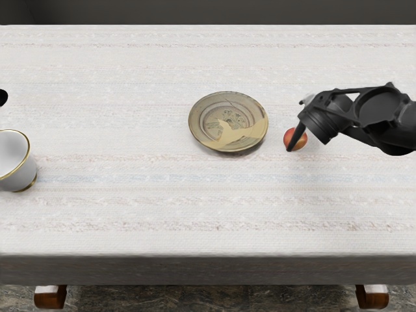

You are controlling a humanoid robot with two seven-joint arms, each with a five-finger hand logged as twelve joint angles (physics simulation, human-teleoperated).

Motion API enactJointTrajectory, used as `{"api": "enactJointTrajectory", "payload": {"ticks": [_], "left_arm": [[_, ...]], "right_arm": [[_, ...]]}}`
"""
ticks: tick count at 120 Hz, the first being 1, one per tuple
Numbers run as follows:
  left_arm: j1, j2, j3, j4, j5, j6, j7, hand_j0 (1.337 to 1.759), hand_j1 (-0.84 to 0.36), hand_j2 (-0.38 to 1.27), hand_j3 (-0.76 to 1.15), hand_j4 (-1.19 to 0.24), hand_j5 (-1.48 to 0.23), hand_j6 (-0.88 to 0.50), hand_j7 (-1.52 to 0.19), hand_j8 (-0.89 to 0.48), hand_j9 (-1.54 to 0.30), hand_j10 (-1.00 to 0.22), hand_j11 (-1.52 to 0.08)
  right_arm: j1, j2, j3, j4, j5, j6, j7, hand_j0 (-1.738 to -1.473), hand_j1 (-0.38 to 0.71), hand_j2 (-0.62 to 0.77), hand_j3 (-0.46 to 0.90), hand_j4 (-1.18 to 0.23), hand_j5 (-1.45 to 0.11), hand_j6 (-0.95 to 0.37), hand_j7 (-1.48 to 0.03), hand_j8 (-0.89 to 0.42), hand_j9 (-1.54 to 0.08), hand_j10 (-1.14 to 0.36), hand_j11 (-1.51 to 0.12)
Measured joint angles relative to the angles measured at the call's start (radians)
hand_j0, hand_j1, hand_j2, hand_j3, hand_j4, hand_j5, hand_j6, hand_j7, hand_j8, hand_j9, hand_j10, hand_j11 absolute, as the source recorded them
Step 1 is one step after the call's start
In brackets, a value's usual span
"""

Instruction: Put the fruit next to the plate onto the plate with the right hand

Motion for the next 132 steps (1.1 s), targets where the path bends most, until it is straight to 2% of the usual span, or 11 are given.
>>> {"api": "enactJointTrajectory", "payload": {"ticks": [92,121,127,132], "left_arm": [[0.0,0.0,0.0,0.0,0.0,0.0,0.0,1.658,0.34,0.0,0.0,-0.01,-0.01,-0.01,-0.01,-0.01,-0.01,-0.01,-0.01],[0.0,0.0,0.0,0.0,0.0,0.0,0.0,1.658,0.34,0.0,0.0,-0.01,-0.01,-0.01,-0.01,-0.01,-0.01,-0.01,-0.01],[0.0,0.0,0.0,0.0,0.0,0.0,0.0,1.658,0.34,0.0,0.0,-0.01,-0.01,-0.01,-0.01,-0.01,-0.01,-0.01,-0.01],[0.0,0.0,0.0,0.0,0.0,0.0,0.0,1.658,0.34,0.0,0.0,-0.01,-0.01,-0.01,-0.01,-0.01,-0.01,-0.01,-0.01]], "right_arm": [[-0.031,0.044,-0.002,-0.021,-0.001,-0.006,0.0,-1.658,0.05,-0.07,0.0,-0.34,-0.43,-0.34,-0.43,-0.34,-0.43,-0.33,-0.43],[-0.036,0.039,-0.003,-0.022,-0.001,-0.006,0.0,-1.658,0.08,-0.07,0.0,-0.36,-0.46,-0.36,-0.46,-0.36,-0.46,-0.36,-0.46],[-0.04,0.037,-0.003,-0.022,-0.004,-0.006,0.001,-1.658,0.08,-0.07,0.0,-0.36,-0.46,-0.36,-0.46,-0.34,-0.51,-0.35,-0.47],[-0.042,0.037,-0.003,-0.022,-0.007,-0.006,0.002,-1.658,0.08,-0.07,0.0,-0.37,-0.45,-0.36,-0.47,-0.28,-0.61,-0.34,-0.51]]}}
